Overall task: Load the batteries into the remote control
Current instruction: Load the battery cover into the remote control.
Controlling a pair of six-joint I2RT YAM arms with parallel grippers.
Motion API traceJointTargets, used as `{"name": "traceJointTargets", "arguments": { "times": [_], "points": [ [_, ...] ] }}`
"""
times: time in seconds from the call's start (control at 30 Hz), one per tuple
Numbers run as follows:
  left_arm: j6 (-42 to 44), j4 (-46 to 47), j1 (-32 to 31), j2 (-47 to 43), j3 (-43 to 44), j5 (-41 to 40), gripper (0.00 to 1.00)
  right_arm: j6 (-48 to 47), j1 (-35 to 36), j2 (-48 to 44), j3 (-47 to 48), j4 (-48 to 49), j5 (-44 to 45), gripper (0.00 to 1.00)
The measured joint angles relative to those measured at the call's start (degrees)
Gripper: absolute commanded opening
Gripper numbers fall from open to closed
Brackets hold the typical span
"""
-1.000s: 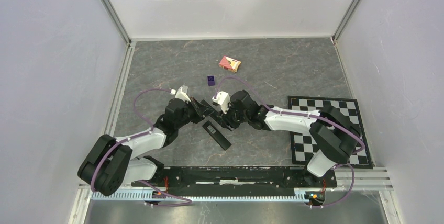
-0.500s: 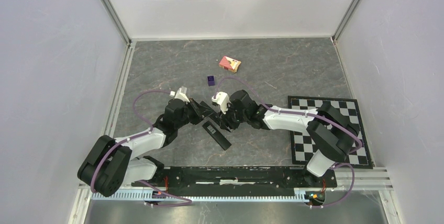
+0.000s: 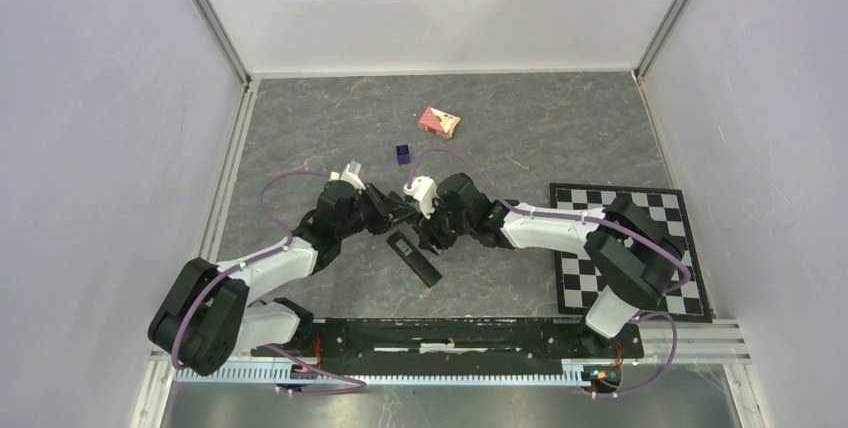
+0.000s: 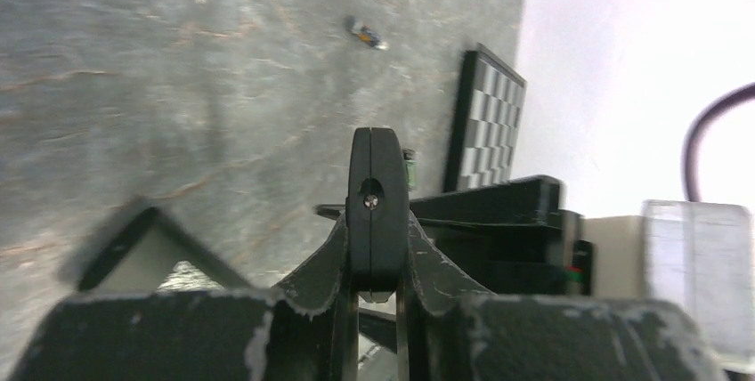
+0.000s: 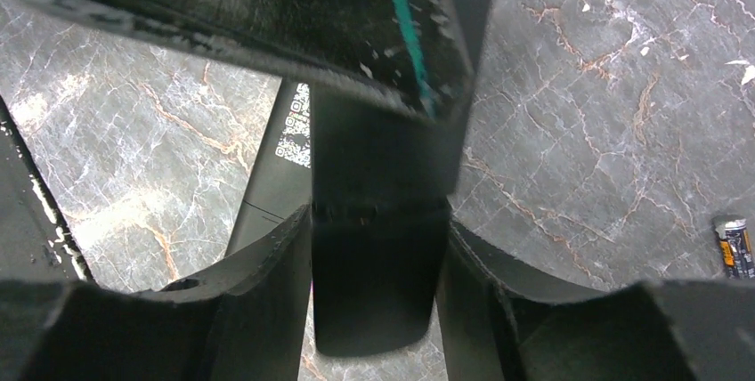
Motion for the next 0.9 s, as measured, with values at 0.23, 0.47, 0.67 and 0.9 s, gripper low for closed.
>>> {"name": "traceJointTargets", "arguments": {
  "times": [0.23, 0.47, 0.67, 0.9],
  "points": [
    [-3.4, 2.1, -0.1, 0.5, 1.6, 3.7, 0.02, 0.5, 0.3, 0.0, 0.0, 0.9, 0.6, 0.56],
    [-4.0, 2.6, 0.0, 0.8, 1.6, 4.7, 0.02, 0.7, 0.3, 0.0, 0.0, 1.1, 0.9, 0.67],
    [-4.0, 3.7, 0.7, 1.2, 1.4, 4.9, 0.02, 1.5, 0.5, -0.3, 0.0, 1.0, 0.9, 0.83],
    [-4.0, 6.6, 2.0, 2.9, -0.3, 6.5, 0.02, 2.0, 0.5, -2.0, 0.0, 1.0, 0.9, 0.97]
  ]
}}
